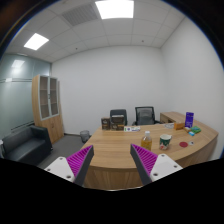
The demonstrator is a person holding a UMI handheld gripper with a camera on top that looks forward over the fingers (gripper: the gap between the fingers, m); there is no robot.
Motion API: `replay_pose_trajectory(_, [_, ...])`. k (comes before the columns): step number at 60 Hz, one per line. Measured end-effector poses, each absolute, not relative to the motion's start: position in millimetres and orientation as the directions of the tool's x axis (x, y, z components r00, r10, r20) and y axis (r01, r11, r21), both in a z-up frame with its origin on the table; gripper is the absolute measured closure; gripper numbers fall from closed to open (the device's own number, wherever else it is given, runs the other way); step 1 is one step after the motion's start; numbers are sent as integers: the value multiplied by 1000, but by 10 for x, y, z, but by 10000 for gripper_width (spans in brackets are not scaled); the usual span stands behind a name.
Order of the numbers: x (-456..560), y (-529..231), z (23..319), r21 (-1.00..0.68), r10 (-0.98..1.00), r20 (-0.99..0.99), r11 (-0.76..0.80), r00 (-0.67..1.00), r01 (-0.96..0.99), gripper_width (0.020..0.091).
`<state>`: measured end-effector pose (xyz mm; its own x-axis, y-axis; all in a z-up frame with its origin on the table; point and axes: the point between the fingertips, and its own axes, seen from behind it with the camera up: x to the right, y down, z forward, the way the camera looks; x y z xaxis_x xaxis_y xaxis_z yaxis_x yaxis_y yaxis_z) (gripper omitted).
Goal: Pour water
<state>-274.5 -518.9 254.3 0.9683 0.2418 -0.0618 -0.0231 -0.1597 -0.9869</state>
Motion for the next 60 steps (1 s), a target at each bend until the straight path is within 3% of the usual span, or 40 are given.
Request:
replay_pose_trajectory(6, [-2647,-5168,2579,-988,254,-58,-151,965,-19,289])
replay_pose_trajectory(15, [-2437,-4915,2348,-986,212,-37,-168,977,-1,287])
replay_pose_trajectory(36, [-1729,-3622,1401,-964,154,40,-253,987,78,286])
replay_pose_trajectory(60, [-1439,-1921,695,-951,128,-13,-308,992,28,302])
